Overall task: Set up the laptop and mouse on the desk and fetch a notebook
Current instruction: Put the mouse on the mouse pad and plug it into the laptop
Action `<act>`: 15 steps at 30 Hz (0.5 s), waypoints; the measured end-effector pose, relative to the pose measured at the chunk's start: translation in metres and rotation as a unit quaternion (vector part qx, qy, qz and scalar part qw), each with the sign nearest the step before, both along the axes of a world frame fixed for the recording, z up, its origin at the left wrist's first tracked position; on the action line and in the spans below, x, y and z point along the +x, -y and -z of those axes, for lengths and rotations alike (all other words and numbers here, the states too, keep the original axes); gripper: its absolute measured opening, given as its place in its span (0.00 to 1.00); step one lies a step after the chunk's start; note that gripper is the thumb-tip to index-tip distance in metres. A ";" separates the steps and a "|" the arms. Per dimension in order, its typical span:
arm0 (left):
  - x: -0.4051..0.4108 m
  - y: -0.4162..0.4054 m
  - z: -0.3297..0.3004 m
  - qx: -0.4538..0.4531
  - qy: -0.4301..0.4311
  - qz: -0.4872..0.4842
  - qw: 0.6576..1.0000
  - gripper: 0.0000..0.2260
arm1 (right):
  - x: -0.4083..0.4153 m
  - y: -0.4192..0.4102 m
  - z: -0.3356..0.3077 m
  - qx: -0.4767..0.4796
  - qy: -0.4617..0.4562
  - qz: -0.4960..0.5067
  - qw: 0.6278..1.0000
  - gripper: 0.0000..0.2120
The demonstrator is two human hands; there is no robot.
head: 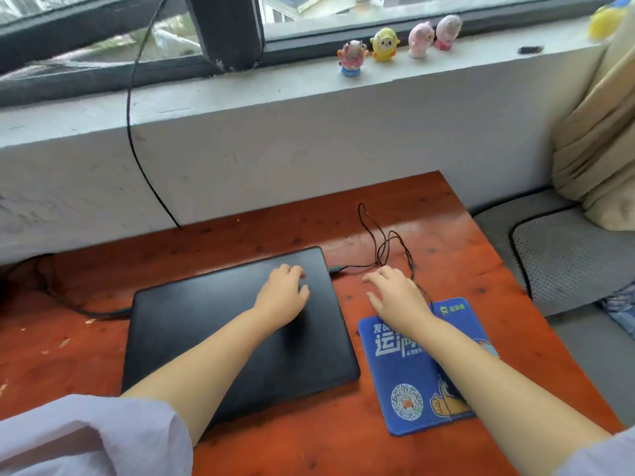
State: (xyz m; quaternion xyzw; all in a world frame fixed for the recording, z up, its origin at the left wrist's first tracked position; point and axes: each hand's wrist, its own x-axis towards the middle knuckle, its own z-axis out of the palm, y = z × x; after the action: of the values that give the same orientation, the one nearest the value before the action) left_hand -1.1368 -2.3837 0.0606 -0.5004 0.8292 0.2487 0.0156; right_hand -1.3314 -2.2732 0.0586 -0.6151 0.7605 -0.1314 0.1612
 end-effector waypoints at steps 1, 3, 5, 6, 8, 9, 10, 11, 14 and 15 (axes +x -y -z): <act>0.000 -0.010 -0.001 0.001 -0.005 0.023 1.000 0.13 | 0.003 -0.016 -0.002 0.001 -0.002 0.018 1.000 0.14; -0.006 -0.033 -0.002 0.000 -0.018 0.076 0.997 0.12 | 0.011 -0.053 -0.004 0.002 -0.008 0.061 0.998 0.14; -0.016 -0.062 -0.003 -0.002 -0.042 0.135 0.990 0.12 | 0.021 -0.098 -0.004 -0.004 -0.011 0.117 0.993 0.13; -0.022 -0.079 -0.003 -0.001 -0.057 0.166 0.984 0.12 | 0.028 -0.123 -0.004 -0.010 -0.010 0.152 0.988 0.13; -0.030 -0.120 -0.002 0.007 -0.077 0.235 0.969 0.12 | 0.046 -0.180 0.001 -0.025 -0.002 0.231 0.973 0.12; -0.032 -0.143 0.000 0.014 -0.085 0.272 0.958 0.12 | 0.059 -0.211 0.006 -0.029 0.005 0.275 0.961 0.12; -0.033 -0.168 0.003 0.023 -0.092 0.308 0.947 0.11 | 0.073 -0.242 0.012 -0.030 0.015 0.316 0.948 0.12; -0.031 -0.194 0.006 0.033 -0.096 0.342 0.934 0.11 | 0.089 -0.273 0.019 -0.023 0.030 0.353 0.935 0.12; -0.017 -0.275 0.023 0.069 -0.077 0.430 0.897 0.10 | 0.144 -0.365 0.043 0.010 0.065 0.444 0.894 0.12; -0.011 -0.303 0.030 0.081 -0.057 0.458 0.883 0.11 | 0.163 -0.395 0.051 0.021 0.078 0.472 0.878 0.12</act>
State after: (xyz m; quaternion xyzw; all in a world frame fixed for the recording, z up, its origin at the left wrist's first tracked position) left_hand -1.1475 -2.0810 0.0307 -0.0466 0.9424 0.3083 0.1211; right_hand -1.1683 -1.8783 0.0073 -0.1679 0.9481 -0.2234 0.1518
